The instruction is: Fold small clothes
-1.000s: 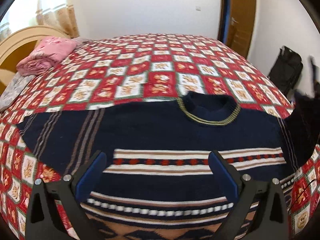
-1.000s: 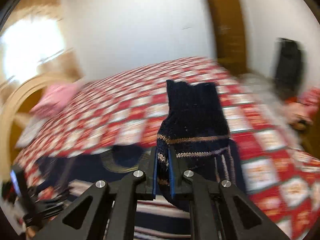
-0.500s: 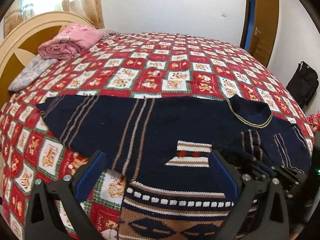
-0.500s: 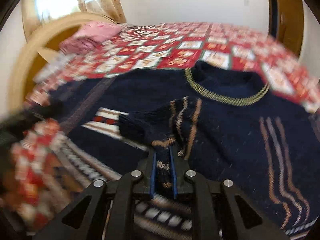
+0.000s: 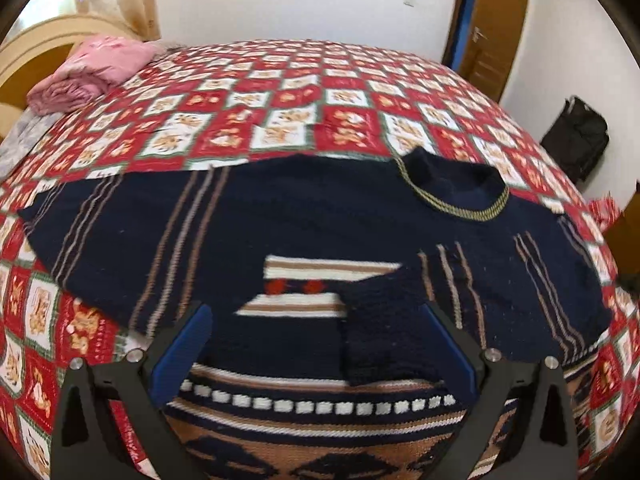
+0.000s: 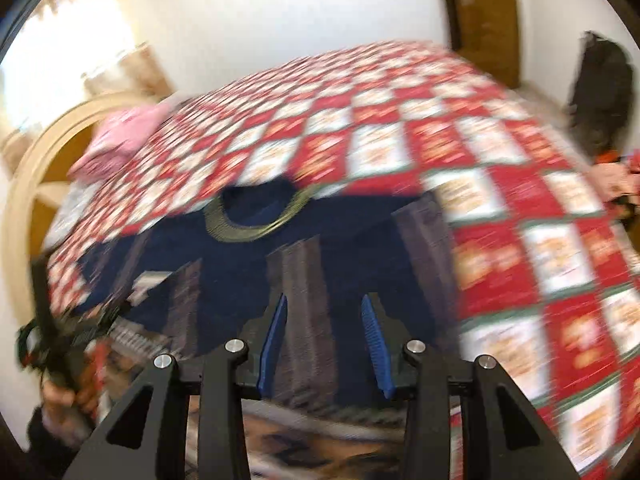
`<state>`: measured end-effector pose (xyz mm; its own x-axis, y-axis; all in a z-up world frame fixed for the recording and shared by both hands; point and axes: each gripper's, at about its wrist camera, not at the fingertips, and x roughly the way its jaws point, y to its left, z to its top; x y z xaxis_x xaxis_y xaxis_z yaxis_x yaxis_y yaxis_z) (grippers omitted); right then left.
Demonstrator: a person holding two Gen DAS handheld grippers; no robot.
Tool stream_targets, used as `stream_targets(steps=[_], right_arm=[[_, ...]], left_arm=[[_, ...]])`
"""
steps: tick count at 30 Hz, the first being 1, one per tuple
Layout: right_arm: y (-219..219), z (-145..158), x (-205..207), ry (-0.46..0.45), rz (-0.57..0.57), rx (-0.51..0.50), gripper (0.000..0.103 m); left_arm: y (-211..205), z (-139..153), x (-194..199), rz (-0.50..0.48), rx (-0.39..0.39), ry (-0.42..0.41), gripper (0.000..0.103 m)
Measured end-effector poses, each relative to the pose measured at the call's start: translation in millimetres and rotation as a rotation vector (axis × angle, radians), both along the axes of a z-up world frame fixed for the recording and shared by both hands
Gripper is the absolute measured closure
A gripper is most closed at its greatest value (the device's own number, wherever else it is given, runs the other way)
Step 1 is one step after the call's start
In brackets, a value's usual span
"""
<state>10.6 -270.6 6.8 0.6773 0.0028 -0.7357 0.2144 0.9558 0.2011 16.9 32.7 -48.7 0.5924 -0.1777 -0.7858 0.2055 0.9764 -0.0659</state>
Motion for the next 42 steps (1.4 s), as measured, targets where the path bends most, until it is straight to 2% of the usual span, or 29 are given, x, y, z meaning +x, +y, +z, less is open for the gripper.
stream_targets(steps=[2,4,7,10,11,12,13,14,18,20,22,28,30,31,32,34,36,39,42], right_arm=[[-24.3,-5.7,18.8,0.016,-0.041,0.020,0.062],[-40.7,-18.6,37.9,0.064,-0.029,0.031,0.062],[-43.8,-46.4,76.4,0.164,-0.032,-0.054,0.062],[-54.9,-72.4,102.4,0.228,-0.070,-0.092,0.062],[-59.5,-78.6,103.8,0.228,-0.069,-0.081,0.062],[-60.5,-80.0,104.3,0.209,-0.069,-0.076,0.067],[-59.7,-77.5,101.9,0.178,-0.058,-0.075,0.085],[-58.7,-75.7,100.4,0.167,-0.053,-0.089,0.091],[-66.6,-70.1,86.2,0.122,-0.140,-0.165,0.092],[-79.6,-76.2,79.8,0.133,-0.219,-0.209,0.092],[-91.8,-86.2,76.2,0.154,-0.247,-0.161,0.092],[-88.8,-58.1,55.2,0.013,-0.232,-0.076,0.092],[-81.5,-49.6,51.0,-0.011,-0.211,-0.072,0.092],[-77.4,-47.0,49.5,-0.016,-0.199,-0.071,0.092],[-73.1,-44.6,48.2,-0.021,-0.180,-0.069,0.092],[-65.7,-41.7,48.8,-0.026,-0.149,-0.074,0.092],[-64.3,-37.6,44.6,-0.034,-0.148,-0.083,0.092],[-74.9,-33.2,41.5,-0.022,-0.174,-0.061,0.092],[-70.4,-30.8,43.8,-0.014,-0.121,-0.038,0.092]], left_arm=[[-4.9,-7.7,3.3,0.003,0.010,0.023,0.000],[-6.7,-15.8,7.1,0.005,-0.017,0.066,0.000],[-10.5,-22.4,6.7,-0.004,-0.043,0.107,0.000],[-17.3,-25.3,3.1,-0.014,-0.006,0.103,0.000],[-19.1,-26.6,3.7,-0.015,0.001,0.105,0.000],[-20.1,-27.7,4.7,-0.016,0.001,0.110,0.000],[-21.0,-28.9,5.0,-0.019,-0.005,0.117,0.000],[-22.5,-30.1,5.9,-0.025,-0.012,0.123,0.000],[-26.5,-33.5,11.8,-0.053,-0.037,0.129,0.000],[-25.1,-32.8,13.3,-0.055,-0.058,0.110,0.000],[-23.2,-33.3,16.3,-0.052,-0.094,0.103,0.000],[-20.8,-32.0,25.4,-0.043,-0.208,0.098,0.002],[-21.2,-31.3,24.9,-0.064,-0.244,0.094,0.012],[-22.9,-30.7,23.8,-0.075,-0.248,0.086,0.026],[-24.2,-29.6,23.2,-0.093,-0.257,0.079,0.048],[-27.6,-31.1,26.0,-0.157,-0.329,0.111,0.079],[-29.7,-29.9,31.0,-0.160,-0.356,0.127,0.081],[-38.0,-15.5,40.1,-0.164,-0.303,0.076,0.083],[-43.3,4.4,53.1,-0.161,-0.273,0.011,0.083]])
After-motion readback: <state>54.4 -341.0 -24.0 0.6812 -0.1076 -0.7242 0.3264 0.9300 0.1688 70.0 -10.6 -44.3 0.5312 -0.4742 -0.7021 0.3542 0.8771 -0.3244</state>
